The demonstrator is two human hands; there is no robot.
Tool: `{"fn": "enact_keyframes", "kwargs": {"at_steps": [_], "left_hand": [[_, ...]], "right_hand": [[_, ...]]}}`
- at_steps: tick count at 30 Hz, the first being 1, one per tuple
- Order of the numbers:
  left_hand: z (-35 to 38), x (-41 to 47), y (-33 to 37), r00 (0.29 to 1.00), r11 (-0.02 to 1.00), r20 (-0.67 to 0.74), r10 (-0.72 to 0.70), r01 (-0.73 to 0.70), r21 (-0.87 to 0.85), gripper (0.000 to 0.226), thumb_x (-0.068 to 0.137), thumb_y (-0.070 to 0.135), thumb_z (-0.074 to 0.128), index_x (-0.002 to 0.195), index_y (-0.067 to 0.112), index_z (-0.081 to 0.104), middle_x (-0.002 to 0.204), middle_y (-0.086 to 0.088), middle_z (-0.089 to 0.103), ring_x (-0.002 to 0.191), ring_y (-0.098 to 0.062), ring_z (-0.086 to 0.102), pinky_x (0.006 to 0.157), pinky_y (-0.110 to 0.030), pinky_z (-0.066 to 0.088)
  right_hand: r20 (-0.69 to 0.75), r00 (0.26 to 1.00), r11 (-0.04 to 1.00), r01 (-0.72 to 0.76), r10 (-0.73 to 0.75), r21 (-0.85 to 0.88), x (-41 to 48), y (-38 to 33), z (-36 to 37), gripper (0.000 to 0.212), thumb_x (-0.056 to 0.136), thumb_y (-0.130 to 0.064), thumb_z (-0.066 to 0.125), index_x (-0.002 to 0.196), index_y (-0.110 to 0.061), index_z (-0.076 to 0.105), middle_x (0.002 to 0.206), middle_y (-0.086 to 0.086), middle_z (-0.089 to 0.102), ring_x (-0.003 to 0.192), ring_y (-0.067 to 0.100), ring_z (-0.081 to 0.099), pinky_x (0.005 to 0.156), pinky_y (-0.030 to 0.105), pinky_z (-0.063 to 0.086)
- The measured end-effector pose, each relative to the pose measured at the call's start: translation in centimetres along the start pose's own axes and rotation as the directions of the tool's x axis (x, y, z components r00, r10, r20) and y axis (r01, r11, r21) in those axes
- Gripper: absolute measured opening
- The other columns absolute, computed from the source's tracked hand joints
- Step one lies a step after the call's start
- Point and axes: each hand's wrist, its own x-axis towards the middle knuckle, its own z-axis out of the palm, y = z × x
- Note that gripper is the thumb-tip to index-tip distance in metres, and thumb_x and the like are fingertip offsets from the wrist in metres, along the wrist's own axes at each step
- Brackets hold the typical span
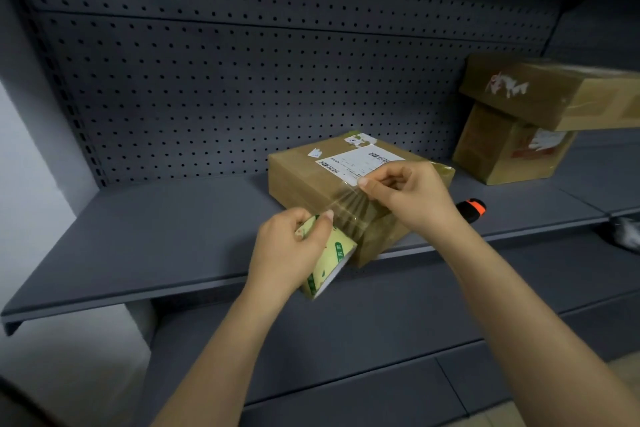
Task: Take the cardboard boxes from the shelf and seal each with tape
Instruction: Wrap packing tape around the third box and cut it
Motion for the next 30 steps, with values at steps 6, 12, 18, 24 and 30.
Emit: {"fn": "enact_keyframes", "kwargs": {"at_steps": [6,12,18,24,30], "left_hand": [[0.3,1.0,0.9,1.0,0.998,0.012,-0.014,0.013,0.066,0.049,0.089,0.044,0.063,0.058,0.014,0.041,0.052,0.005,0.041,0.051,-0.013,0.04,0.051,-0.03,0.031],[0.5,1.4,0.7,1.0,0.996,0.017,-0.022,0.021,0.09,0.049,0.088,0.045,0.064,0.059,0.013,0.042,0.053,0.003,0.042,0.051,-0.013,0.041,0.05,-0.029,0.031],[0.5,1.7,0.7,0.998,0.992,0.044,-0.042,0.036,0.117,0.052,0.087,0.045,0.066,0.053,0.016,0.038,0.048,0.007,0.04,0.047,-0.011,0.039,0.049,-0.028,0.03],[0.5,1.6,0.9,0.999,0.994,0.038,-0.038,0.034,0.099,0.049,0.086,0.044,0.066,0.057,0.011,0.043,0.051,0.003,0.042,0.049,-0.014,0.04,0.051,-0.029,0.031],[0.1,1.2,0.6,0.999,0.994,0.026,-0.031,0.028,0.102,0.054,0.086,0.044,0.067,0.063,0.001,0.044,0.054,0.001,0.04,0.049,-0.011,0.037,0.051,-0.029,0.031]], "right_hand": [[-0.01,0.998,0.998,-0.054,0.055,0.035,0.8,1.0,-0.2,0.012,0.084,-0.027,0.077,0.077,-0.017,0.075,0.074,0.0,0.072,0.073,0.01,0.065,0.08,0.034,0.056],[0.008,0.997,0.995,-0.081,0.08,0.056,1.1,1.4,-0.2,0.012,0.084,-0.026,0.077,0.074,-0.018,0.075,0.072,-0.001,0.072,0.068,0.006,0.062,0.073,0.026,0.054],[0.013,0.998,0.997,-0.065,0.065,0.033,0.9,1.7,-0.1,0.011,0.084,-0.025,0.076,0.076,-0.017,0.075,0.073,-0.003,0.071,0.07,0.008,0.063,0.078,0.033,0.056],[0.012,0.999,0.997,-0.042,0.042,0.063,0.7,1.6,-0.5,0.01,0.084,-0.023,0.077,0.075,-0.019,0.075,0.071,-0.005,0.071,0.07,0.008,0.063,0.076,0.03,0.056],[-0.022,0.999,0.999,0.037,-0.036,0.035,-0.3,1.3,-0.4,0.01,0.083,-0.026,0.077,0.077,-0.018,0.077,0.074,-0.007,0.073,0.072,0.008,0.067,0.068,0.019,0.054]]}}
